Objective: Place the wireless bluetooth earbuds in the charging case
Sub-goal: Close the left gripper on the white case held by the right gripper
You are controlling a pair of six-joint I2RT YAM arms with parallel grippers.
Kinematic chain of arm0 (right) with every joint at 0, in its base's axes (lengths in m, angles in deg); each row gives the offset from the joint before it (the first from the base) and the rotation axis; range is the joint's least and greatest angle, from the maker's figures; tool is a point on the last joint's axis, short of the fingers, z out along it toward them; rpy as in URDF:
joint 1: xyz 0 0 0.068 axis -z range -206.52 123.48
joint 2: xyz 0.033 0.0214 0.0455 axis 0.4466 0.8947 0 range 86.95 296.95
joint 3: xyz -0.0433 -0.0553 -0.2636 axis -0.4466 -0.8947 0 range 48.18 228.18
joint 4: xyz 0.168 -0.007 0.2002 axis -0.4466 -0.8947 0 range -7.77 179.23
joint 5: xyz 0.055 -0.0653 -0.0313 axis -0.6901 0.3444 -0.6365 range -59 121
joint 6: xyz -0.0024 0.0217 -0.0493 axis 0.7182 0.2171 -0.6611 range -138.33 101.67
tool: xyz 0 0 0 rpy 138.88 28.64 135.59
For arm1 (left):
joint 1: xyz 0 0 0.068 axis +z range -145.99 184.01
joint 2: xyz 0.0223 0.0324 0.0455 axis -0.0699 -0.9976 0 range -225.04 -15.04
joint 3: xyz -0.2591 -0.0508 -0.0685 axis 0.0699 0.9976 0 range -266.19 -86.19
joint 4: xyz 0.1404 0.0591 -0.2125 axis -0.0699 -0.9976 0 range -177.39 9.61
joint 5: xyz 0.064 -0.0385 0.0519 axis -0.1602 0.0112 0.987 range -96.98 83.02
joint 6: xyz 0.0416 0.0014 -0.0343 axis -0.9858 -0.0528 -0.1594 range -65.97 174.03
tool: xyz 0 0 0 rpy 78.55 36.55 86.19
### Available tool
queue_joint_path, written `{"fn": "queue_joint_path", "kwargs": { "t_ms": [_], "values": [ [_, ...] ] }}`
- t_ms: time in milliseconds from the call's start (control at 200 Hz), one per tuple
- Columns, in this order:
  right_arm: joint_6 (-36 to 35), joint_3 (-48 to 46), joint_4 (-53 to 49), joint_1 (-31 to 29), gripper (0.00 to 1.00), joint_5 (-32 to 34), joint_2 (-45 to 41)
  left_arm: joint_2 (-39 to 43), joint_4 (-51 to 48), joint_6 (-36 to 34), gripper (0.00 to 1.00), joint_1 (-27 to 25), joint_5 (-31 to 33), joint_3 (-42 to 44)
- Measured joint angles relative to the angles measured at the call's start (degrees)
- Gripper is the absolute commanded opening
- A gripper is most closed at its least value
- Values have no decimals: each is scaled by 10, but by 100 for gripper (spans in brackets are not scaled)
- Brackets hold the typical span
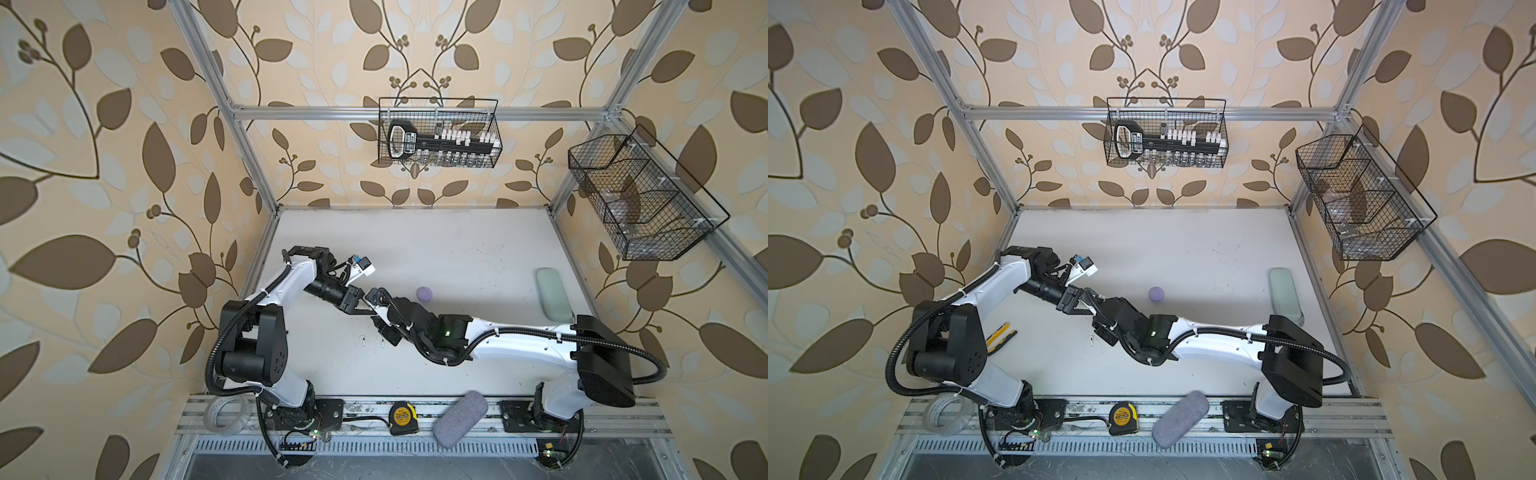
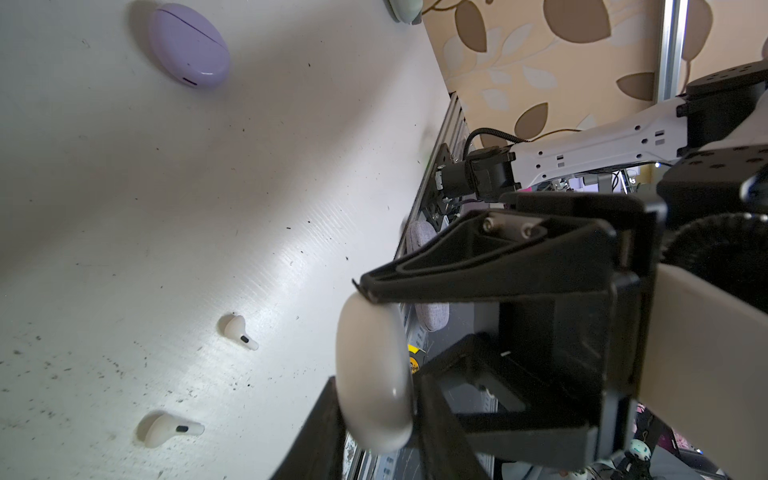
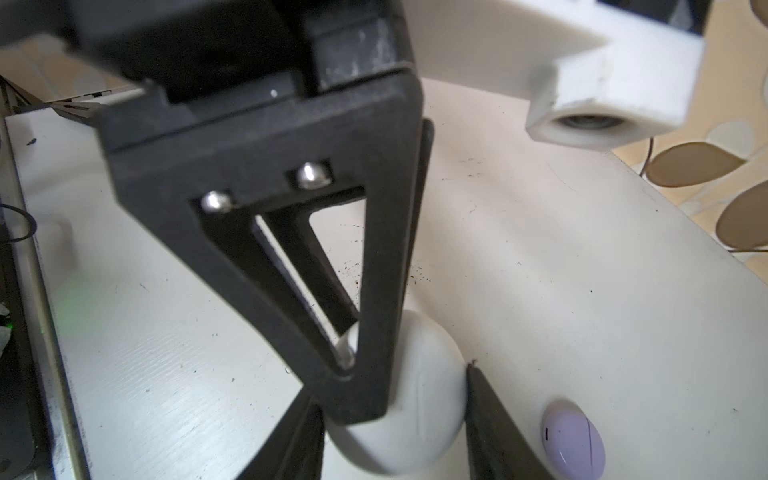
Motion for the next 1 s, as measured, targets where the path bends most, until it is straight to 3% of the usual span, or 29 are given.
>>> {"fn": "queue_joint_path", "kwargs": {
  "t_ms": [240,695,1000],
  "values": [
    [-2,0,-1,-1,33,4,0,0,-3,0,25,0,-1,0],
    [-4,3,-1,0,32,4,0,-9,-16,-19,33,-4,-5,-5],
    [-4,6,-2,0,32,4,0,-11,-19,-19,25,-4,-5,-8]
  ]
}}
